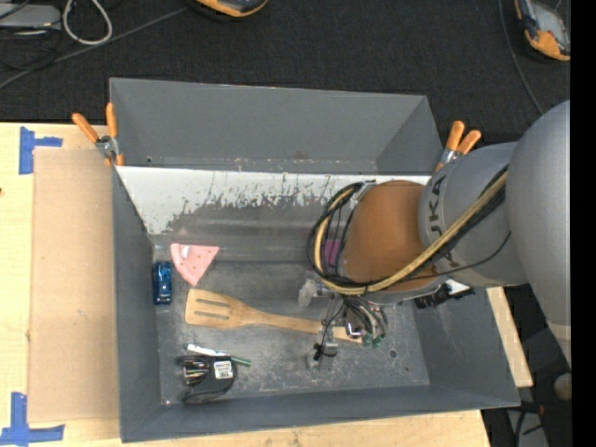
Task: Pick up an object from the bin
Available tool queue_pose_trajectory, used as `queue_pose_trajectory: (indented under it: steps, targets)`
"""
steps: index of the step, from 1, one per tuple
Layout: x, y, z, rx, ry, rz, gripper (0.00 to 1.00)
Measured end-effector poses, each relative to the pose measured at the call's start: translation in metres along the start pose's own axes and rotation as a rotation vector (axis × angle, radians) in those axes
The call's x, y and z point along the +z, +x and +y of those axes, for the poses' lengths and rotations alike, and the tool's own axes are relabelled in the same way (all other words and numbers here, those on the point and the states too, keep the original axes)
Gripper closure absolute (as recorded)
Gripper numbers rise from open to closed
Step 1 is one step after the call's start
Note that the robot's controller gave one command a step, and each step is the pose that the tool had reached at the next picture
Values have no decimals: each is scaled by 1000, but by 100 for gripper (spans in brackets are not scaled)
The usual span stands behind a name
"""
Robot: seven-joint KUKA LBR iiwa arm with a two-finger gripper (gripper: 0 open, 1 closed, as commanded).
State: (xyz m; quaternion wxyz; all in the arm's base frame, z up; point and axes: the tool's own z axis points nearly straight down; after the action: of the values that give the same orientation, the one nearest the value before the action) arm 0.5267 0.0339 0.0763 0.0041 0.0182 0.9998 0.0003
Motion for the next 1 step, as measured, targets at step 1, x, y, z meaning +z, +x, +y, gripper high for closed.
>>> queue_pose_trajectory:
  steps: [1]
  targets:
    - [6, -9, -5, 28, 0, 0, 100]
